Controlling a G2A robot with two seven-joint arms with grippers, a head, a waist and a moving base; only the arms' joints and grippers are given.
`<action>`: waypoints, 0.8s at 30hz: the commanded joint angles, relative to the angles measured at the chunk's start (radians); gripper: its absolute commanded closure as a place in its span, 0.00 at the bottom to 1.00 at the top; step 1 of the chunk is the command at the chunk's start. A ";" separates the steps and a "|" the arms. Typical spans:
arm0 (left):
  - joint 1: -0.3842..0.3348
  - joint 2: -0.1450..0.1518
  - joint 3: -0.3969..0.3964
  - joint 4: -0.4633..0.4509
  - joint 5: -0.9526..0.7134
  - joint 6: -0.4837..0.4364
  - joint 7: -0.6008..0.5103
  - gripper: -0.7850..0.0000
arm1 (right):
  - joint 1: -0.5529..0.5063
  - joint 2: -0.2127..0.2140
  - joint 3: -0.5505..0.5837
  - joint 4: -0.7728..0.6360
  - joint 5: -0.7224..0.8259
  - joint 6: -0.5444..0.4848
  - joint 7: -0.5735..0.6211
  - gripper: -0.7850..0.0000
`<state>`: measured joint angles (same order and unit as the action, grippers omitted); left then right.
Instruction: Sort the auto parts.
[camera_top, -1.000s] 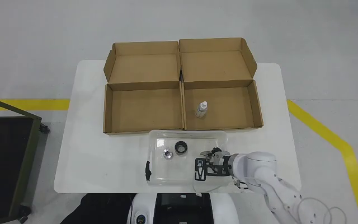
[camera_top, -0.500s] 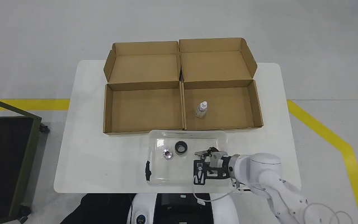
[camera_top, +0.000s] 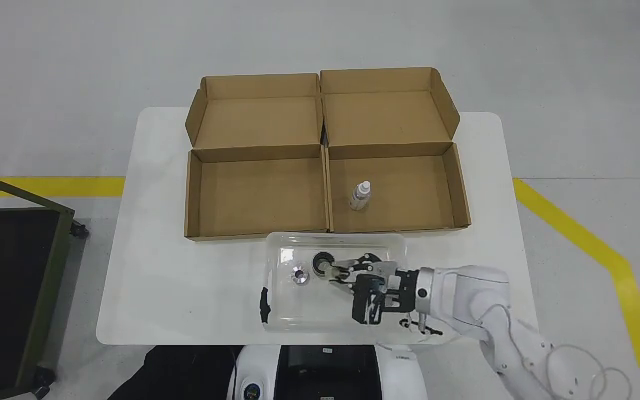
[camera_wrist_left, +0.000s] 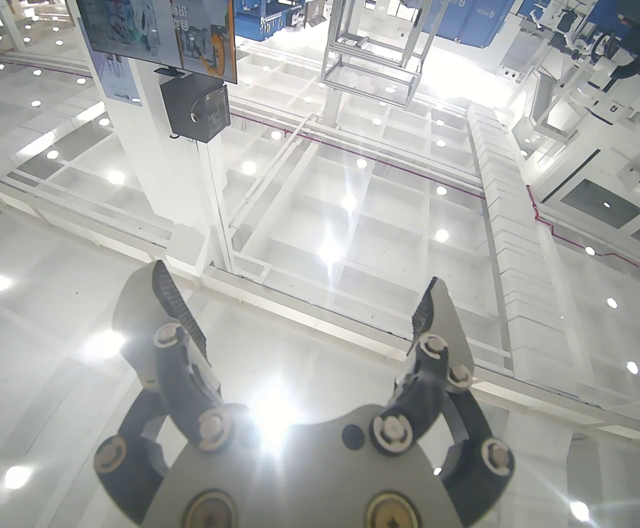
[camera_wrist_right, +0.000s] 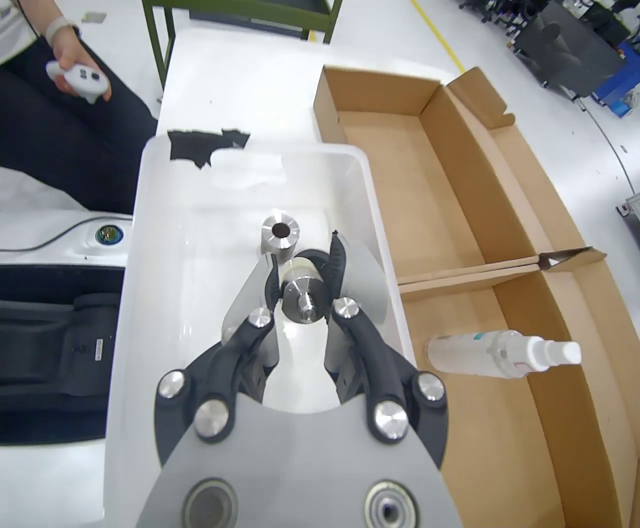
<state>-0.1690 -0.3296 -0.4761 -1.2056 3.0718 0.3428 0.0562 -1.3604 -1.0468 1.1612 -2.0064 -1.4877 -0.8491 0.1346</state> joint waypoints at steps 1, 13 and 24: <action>0.000 0.000 0.000 0.000 0.000 0.000 0.000 0.00 | 0.002 0.000 0.009 0.004 0.027 0.013 -0.028 1.00; 0.000 0.000 0.000 0.000 0.000 0.000 0.000 0.00 | 0.001 -0.003 0.080 -0.032 0.196 0.105 -0.167 1.00; 0.000 0.000 0.000 0.000 0.000 0.000 0.000 0.00 | -0.012 -0.003 0.138 -0.040 0.284 0.134 -0.250 1.00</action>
<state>-0.1690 -0.3296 -0.4761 -1.2056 3.0718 0.3428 0.0562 -1.3732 -1.0495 1.2943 -2.0457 -1.2103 -0.7161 -0.1095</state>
